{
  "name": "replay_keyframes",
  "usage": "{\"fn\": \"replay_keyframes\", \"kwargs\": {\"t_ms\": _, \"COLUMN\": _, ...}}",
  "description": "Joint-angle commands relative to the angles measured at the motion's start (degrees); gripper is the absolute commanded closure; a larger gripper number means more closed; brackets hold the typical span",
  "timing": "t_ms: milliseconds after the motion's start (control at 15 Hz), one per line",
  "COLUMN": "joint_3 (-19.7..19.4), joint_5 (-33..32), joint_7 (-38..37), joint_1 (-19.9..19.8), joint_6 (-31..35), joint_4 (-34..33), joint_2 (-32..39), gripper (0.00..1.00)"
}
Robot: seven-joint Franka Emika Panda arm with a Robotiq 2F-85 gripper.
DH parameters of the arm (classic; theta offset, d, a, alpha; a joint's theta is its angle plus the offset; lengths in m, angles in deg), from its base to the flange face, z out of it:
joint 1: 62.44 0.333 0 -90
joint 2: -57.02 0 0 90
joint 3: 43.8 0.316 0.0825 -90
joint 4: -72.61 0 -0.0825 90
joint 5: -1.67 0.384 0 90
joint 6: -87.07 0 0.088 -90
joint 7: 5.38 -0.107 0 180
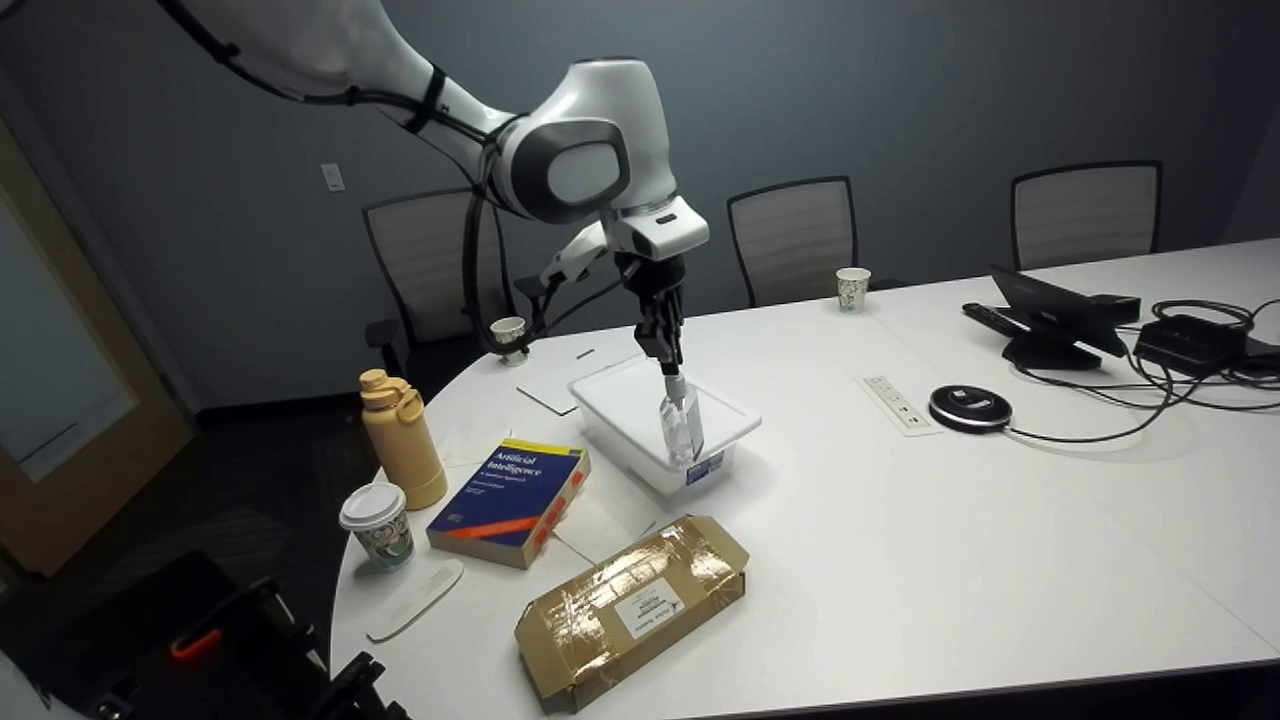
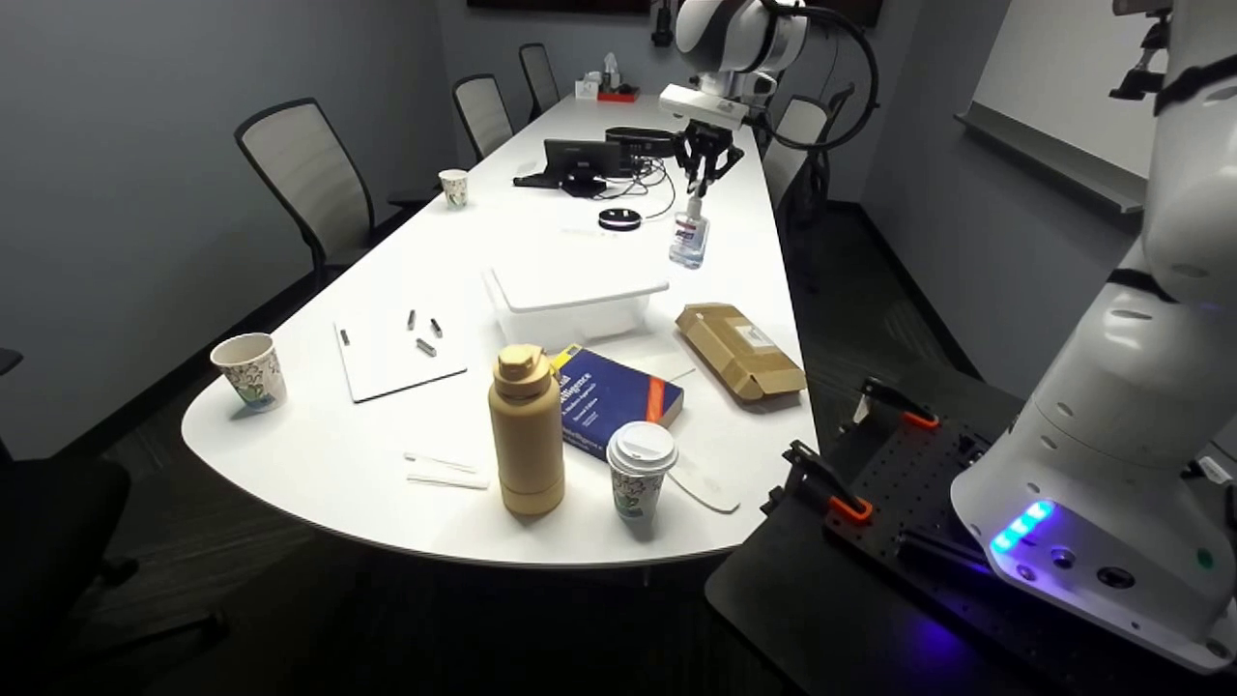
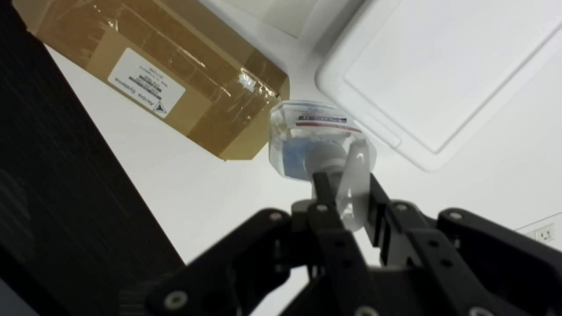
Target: Press the spray bottle, wipe it with the tissue then move it to the right
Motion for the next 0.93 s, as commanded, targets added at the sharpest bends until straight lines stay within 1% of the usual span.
{"fn": "replay_keyframes", "kwargs": {"t_ms": 0, "joint_3": -0.12, "joint_5": 0.27, "joint_7": 1.37, "joint_1": -3.33, "joint_6": -1.71, "joint_4": -3.91, "joint_2": 1.77, "gripper": 0.95}}
{"fn": "replay_keyframes", "kwargs": {"t_ms": 133, "joint_3": 0.64, "joint_5": 2.06, "joint_7": 3.99, "joint_1": -6.24, "joint_6": -2.07, "joint_4": -7.3, "joint_2": 4.63, "gripper": 0.95}}
{"fn": "replay_keyframes", "kwargs": {"t_ms": 400, "joint_3": 1.84, "joint_5": 5.45, "joint_7": 9.61, "joint_1": -11.07, "joint_6": -4.42, "joint_4": -17.31, "joint_2": 12.96, "gripper": 0.95}}
{"fn": "replay_keyframes", "kwargs": {"t_ms": 667, "joint_3": 2.79, "joint_5": 6.73, "joint_7": 12.59, "joint_1": -14.27, "joint_6": -9.61, "joint_4": -30.02, "joint_2": 22.62, "gripper": 0.95}}
{"fn": "replay_keyframes", "kwargs": {"t_ms": 867, "joint_3": 3.27, "joint_5": 6.94, "joint_7": 12.8, "joint_1": -15.88, "joint_6": -14.15, "joint_4": -39.08, "joint_2": 28.99, "gripper": 0.95}}
